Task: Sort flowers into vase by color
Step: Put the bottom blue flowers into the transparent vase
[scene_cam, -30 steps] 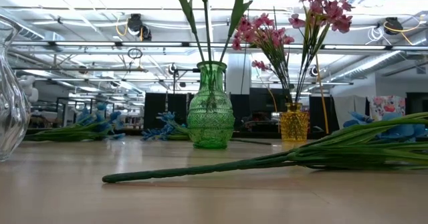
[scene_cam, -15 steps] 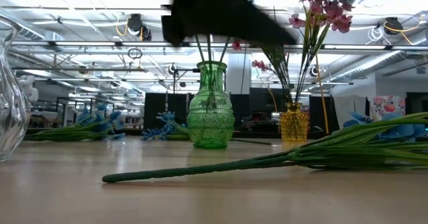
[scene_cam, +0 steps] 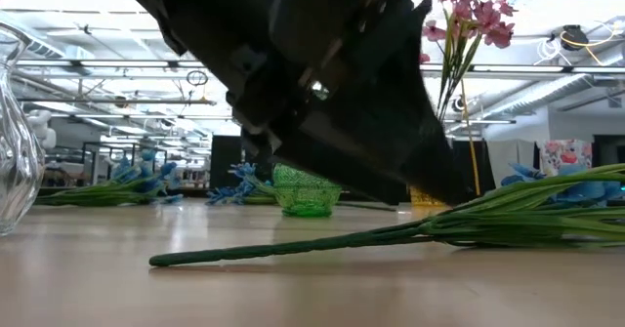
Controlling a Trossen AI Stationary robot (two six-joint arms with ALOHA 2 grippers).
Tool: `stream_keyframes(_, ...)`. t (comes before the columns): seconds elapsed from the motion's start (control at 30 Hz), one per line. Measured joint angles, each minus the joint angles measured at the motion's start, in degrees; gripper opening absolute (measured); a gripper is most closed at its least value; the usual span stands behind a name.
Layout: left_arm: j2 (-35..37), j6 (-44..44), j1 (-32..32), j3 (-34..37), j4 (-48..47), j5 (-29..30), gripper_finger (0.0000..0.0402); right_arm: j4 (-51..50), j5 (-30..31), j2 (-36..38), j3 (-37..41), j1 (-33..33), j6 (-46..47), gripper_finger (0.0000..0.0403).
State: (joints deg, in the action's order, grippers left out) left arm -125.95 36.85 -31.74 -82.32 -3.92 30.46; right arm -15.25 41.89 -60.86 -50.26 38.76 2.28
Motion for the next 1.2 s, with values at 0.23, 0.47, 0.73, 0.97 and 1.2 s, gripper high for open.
stream_keyframes(0.23, 0.0, 0.4, 1.0, 0.0, -3.2, -2.4, 0.0234, 0.0, 0.0, 0.0, 0.0, 0.0, -0.1, 0.0208)
stream_keyframes(0.47, 0.0, -0.1, 1.4, 0.0, -3.1, -4.7, 0.0213, 0.0, 0.0, 0.0, 0.0, 0.0, -0.2, 0.0208)
stream_keyframes(0.73, 0.0, 0.4, 2.1, 0.3, -5.3, -6.7, 0.0132, 0.0, 0.0, 0.0, 0.0, 0.0, -0.2, 0.0208)
stream_keyframes(0.97, 0.0, 0.3, 2.3, 0.3, -6.1, -7.6, 0.0085, 0.0, 0.0, 0.0, 0.0, 0.0, -0.2, 0.0208)
stream_keyframes(1.2, 0.0, -0.1, 2.3, 0.3, -5.9, -7.9, 0.0012, 0.0, 0.0, 0.0, 0.0, 0.0, 0.0, 0.0208)
